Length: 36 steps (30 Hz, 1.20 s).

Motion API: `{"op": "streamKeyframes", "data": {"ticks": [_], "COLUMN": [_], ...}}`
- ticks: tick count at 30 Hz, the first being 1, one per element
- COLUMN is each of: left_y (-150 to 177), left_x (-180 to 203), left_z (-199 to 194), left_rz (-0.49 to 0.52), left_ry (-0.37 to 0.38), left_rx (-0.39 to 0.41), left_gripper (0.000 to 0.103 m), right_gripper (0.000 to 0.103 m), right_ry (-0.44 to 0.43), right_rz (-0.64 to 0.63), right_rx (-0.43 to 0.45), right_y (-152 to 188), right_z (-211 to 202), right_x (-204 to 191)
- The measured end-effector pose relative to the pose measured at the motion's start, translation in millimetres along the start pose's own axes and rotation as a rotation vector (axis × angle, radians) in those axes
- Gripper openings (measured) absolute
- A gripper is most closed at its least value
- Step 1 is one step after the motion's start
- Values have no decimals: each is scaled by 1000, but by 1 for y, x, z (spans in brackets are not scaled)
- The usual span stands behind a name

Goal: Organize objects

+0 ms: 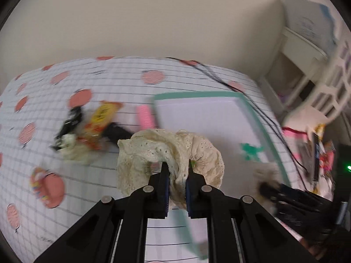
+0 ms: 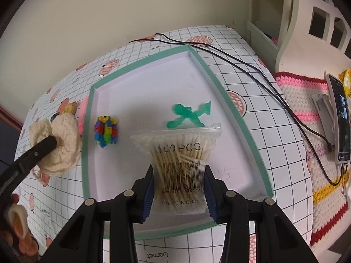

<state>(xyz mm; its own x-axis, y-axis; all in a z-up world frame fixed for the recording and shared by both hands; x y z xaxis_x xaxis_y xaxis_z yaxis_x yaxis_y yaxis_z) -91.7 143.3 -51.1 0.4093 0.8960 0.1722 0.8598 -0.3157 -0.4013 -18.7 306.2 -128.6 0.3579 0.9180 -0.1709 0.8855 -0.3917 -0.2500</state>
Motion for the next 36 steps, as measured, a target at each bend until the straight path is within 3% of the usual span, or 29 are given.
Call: {"op": "streamKeyframes", "data": {"ticks": [6,14,21,27,28,30,32,36], "left_y": [1,15,25,24,23,22,19,13], "left_x": [32,38,44,46,46,47,46,46], "left_z": [27,57,70,66,64,61,55,41], "left_rz": [49,-21,-24,-21,-20,-19,-20,-14], "left_ry": [42,105,124,145,147,157,173,182], "left_rx": [-71,-175,-228,-221,-218,-213,-205,-175], "left_gripper": [12,12,12,13,15,33,43,52], "right_gripper": [43,43,43,44,44,44,44,48], "right_ry": [33,74,89,89,91,98,103,106], "right_rz": [21,15,4,-4,-6,-14,-26,-46], "right_rx": [9,-26,-26,-20,-19,-13,-8,13], "right_y": [-2,3,3,4,4,5,5,5], "right_z": [5,18,20,19,19,18,17,10], "right_x": [6,7,5,4,3,2,0,-3]}}
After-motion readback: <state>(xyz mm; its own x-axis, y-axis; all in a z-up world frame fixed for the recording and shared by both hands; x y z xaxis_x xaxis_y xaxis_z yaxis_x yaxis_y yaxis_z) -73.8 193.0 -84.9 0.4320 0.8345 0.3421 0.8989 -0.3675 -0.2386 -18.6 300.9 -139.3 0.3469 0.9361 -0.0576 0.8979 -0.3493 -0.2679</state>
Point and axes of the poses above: each gripper's, at about its wrist camera, not at the fingertips, and z roughly the way its jaws point, x to its right, y to its underside, the point moved 6 cm from there along z, roughly the way its jaws point, and after that the axes turned 10 degrees about -x, right-handed, at the moved point
